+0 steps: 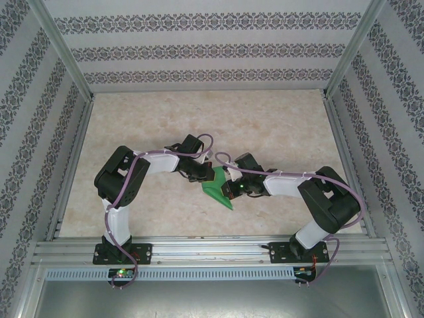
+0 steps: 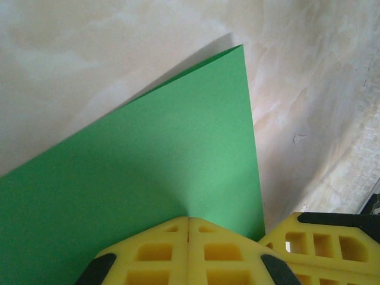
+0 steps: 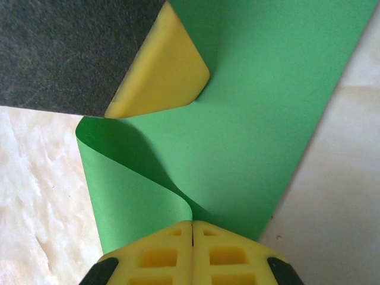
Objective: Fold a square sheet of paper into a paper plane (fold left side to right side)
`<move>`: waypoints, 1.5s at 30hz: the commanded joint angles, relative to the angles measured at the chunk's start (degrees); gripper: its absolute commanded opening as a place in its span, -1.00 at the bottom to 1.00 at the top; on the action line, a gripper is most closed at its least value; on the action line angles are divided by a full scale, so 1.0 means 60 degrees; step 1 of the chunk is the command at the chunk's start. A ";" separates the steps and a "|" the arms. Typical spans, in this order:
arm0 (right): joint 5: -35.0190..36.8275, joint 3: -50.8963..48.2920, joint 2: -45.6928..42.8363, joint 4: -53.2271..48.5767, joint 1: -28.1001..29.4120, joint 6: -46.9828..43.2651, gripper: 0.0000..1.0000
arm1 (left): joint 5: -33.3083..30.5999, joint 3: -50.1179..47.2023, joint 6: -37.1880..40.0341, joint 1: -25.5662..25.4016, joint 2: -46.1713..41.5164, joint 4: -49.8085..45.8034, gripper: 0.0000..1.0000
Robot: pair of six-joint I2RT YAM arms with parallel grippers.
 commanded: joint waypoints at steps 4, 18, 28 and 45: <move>0.0145 0.0100 0.0366 -0.0255 -0.0081 -0.0258 -1.00 | -0.0270 0.0014 0.0135 -0.0151 0.0219 -0.0442 -0.87; -0.0088 -0.0039 0.0617 -0.0363 -0.0096 -0.0233 -1.00 | -0.0851 -0.0414 -0.0140 0.0500 -0.2320 -0.0086 -0.64; -0.0134 -0.0054 0.0672 -0.0286 -0.0162 -0.0112 -1.00 | -0.0338 -0.3600 -0.1923 0.0234 -0.4813 0.2510 -0.78; -0.0178 0.0019 0.0821 -0.0344 -0.0156 -0.0087 -1.00 | -0.0498 -0.4235 -0.3226 -0.1010 -0.3290 0.5174 -0.59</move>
